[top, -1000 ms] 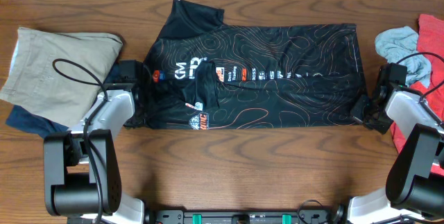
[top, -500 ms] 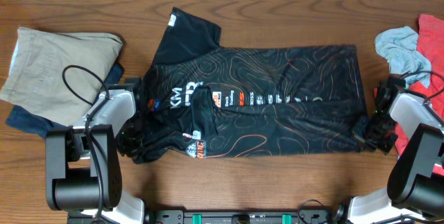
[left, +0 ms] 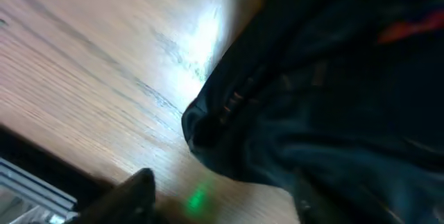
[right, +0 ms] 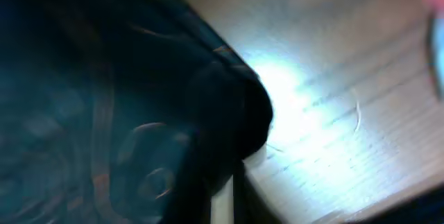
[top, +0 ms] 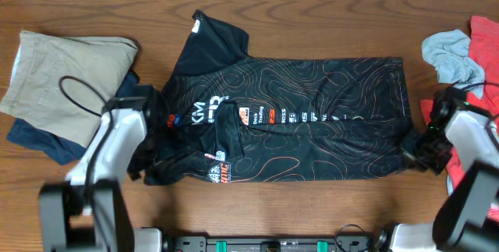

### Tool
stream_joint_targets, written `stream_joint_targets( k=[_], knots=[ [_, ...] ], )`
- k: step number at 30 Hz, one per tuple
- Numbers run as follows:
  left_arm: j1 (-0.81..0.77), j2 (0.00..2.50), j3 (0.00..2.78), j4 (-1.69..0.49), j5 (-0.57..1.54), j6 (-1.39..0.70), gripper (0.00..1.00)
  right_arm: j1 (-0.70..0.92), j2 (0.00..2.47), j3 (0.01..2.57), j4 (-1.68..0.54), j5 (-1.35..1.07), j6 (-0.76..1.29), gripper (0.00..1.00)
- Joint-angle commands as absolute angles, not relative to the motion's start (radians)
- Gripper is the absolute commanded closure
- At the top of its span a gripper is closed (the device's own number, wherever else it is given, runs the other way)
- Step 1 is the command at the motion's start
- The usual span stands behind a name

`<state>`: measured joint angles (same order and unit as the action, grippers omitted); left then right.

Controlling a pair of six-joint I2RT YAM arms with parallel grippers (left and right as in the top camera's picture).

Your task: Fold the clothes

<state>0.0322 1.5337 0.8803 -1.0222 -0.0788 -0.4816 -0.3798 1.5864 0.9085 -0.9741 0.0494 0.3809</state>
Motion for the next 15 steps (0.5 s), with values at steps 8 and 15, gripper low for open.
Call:
stream_joint_targets(
  k=[8, 15],
  knots=[
    [0.038, 1.369, 0.992, -0.823, 0.106, -0.331, 0.17, -0.378, 1.406, 1.016, -0.892, -0.242, 0.233, 0.49],
    [0.038, 1.518, 1.092, -0.612, 0.274, -0.265, 0.14, -0.331, 1.407, 1.016, -0.890, -0.259, 0.189, 0.49]
  ],
)
